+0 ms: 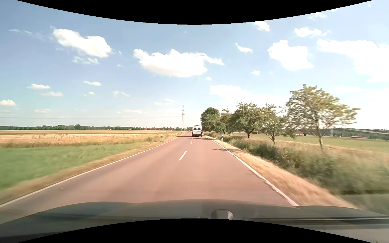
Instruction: Follow the waypoints while adhering to traffic rules and regulations
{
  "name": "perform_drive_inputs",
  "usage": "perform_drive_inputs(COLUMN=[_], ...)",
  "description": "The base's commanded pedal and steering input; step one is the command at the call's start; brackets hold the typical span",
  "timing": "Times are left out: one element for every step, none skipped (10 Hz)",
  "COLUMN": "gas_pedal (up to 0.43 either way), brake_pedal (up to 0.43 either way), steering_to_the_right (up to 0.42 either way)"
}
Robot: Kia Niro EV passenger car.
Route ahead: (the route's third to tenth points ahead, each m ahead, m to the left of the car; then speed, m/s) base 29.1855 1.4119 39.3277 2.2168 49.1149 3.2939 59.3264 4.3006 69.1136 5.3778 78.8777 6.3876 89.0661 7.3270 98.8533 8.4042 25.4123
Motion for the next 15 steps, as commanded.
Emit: perform_drive_inputs(gas_pedal=[0.157,0.157,0.150,0.130,0.118,0.118,0.118,0.118,0.118,0.118,0.118,0.079,0.079,0.079,0.079], brake_pedal=[0.006,0.006,0.006,0.006,0.006,0.006,0.006,0.006,0.006,0.006,0.006,0.006,0.006,0.006,0.006], steering_to_the_right=[-0.013,-0.013,-0.013,-0.012,-0.012,-0.012,-0.013,-0.013,-0.012,-0.010,-0.009,-0.009,-0.009,-0.009,-0.008])
